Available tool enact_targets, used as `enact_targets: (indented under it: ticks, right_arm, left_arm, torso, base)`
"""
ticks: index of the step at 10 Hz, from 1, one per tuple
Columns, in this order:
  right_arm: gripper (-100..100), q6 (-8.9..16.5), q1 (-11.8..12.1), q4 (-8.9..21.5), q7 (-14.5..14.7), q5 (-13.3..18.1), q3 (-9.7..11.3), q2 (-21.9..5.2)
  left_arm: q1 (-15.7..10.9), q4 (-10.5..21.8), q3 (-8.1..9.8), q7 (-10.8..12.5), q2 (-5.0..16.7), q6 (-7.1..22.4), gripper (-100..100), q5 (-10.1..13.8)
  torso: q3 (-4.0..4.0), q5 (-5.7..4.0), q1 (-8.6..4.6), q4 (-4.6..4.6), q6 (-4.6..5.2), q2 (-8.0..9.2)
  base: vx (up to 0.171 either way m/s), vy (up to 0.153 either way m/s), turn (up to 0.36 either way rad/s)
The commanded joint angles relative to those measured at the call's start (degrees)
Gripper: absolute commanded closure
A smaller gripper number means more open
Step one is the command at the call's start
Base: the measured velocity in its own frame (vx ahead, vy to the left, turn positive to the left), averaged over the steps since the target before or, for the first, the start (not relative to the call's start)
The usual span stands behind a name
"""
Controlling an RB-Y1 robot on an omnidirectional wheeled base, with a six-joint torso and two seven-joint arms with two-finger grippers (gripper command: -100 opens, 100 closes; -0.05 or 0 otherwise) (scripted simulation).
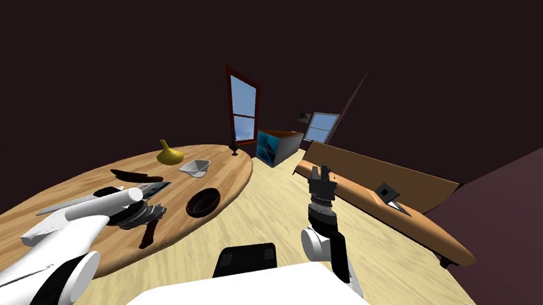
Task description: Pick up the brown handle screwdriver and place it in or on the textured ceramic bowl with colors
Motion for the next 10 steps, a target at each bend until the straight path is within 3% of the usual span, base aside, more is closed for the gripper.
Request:
enact_targets:
  ticks: [1, 5, 10]
  right_arm:
    - [0, 0.0, 0.0, 0.0, 0.0, 0.0, 0.0, 0.0]
    - [0, 0.0, 0.0, 0.0, 0.0, 0.0, 0.0, 0.0]
    - [0, 0.0, 0.0, 0.0, 0.0, 0.0, 0.0, 0.0]
  left_arm:
    - [-0.28, -0.9, 0.25, 2.36, 0.37, 1.65, 100, 0.28]
    - [-1.05, -2.84, 0.8, 7.2, 1.38, 5.51, 100, 0.9]
    - [-2.51, -5.64, 1.62, 11.65, 3.39, 11.05, 100, 1.23]
  torso:
    - [0.0, 0.0, 0.0, 0.0, 0.0, 0.0]
    - [0.0, 0.0, -0.04, 0.0, -0.04, -0.01]
    - [-0.05, -0.03, -0.15, -0.01, -0.09, -0.09]
  base:
    - [-0.05, -0.018, -0.014]
    - [-0.047, -0.026, -0.012]
    - [-0.029, -0.048, -0.01]
